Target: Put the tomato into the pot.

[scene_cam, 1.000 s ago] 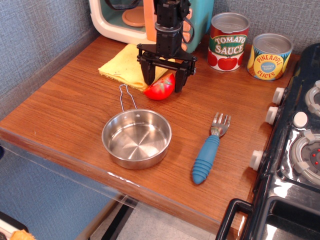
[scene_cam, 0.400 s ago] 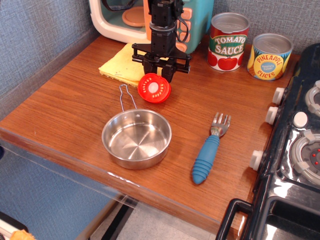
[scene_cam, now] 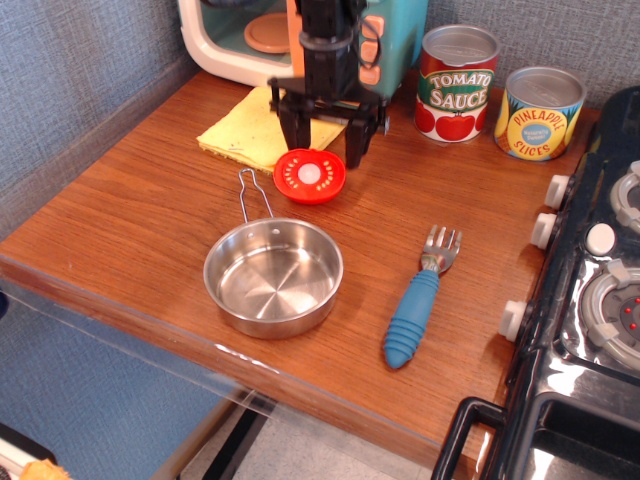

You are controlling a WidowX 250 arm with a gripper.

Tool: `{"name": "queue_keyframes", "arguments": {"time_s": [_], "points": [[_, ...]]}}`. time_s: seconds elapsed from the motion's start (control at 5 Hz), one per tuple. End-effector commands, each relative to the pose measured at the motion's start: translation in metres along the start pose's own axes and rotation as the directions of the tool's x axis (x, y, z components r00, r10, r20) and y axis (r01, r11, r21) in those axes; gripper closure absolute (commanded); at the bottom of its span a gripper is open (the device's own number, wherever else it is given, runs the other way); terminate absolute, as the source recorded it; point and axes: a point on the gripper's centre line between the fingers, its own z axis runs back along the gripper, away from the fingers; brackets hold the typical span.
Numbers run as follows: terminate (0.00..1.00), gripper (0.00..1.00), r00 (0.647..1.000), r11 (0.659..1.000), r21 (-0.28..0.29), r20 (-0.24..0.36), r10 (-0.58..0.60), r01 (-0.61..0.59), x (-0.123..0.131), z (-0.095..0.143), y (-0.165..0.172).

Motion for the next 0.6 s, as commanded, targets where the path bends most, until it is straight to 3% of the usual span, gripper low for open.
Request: {"name": "queue_keyframes", "arguments": {"time_s": [0.0, 0.4], "points": [[0.00, 0.00, 0.985, 1.000, -0.024, 0.174, -0.016, 0.020, -0.008, 0.064, 0.005], [0.00, 0.00, 0.989, 0.997, -0.005, 0.127, -0.076, 0.077, -0.035, 0.051, 0.002]]}}
